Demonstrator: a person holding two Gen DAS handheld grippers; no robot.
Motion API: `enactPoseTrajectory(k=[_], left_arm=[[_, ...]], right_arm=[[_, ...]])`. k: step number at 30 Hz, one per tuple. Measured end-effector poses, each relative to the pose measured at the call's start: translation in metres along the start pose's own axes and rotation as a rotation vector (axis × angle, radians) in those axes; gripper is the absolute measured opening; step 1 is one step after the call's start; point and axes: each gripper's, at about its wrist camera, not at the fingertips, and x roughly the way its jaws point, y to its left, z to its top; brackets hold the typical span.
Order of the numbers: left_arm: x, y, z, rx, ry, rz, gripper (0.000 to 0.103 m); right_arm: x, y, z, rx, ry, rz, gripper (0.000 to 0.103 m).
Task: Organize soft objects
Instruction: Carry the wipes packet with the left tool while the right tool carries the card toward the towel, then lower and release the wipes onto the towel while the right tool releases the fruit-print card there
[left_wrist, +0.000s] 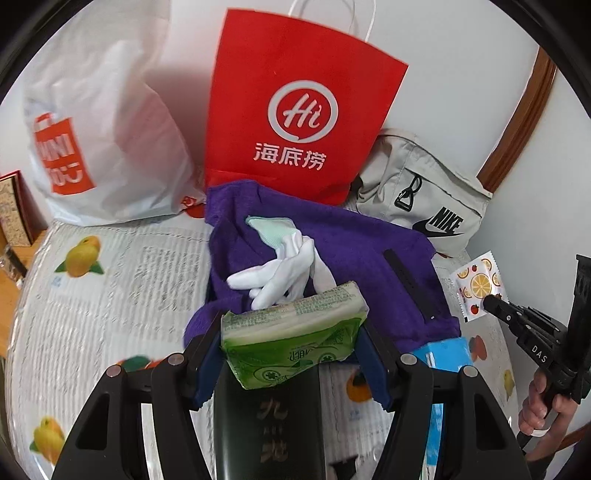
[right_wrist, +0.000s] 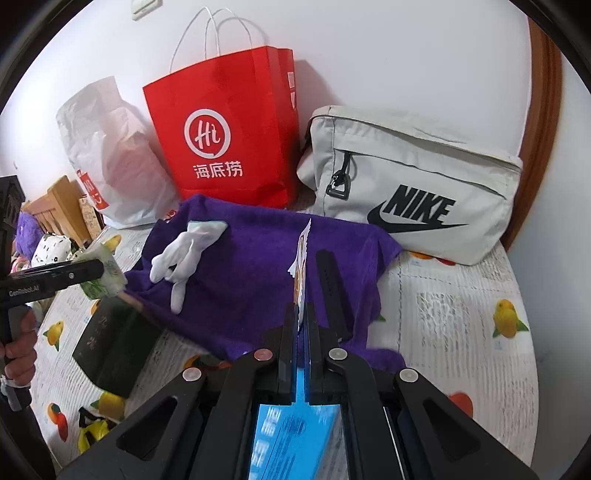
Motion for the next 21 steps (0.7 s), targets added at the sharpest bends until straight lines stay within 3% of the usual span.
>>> enactPoseTrajectory(k=[8, 21], left_arm=[[0.040, 0.003, 0.020, 0.001, 0.059, -0.017, 0.063], [0.090, -0.001, 0.017, 0.040, 0.178, 0.029, 0.064]], right_arm=[[0.045, -0.010, 0.004, 0.018, 0.083, 0.021, 0.002], [0.087, -0.010, 0.003, 0.000, 0.182, 0.040, 0.003]])
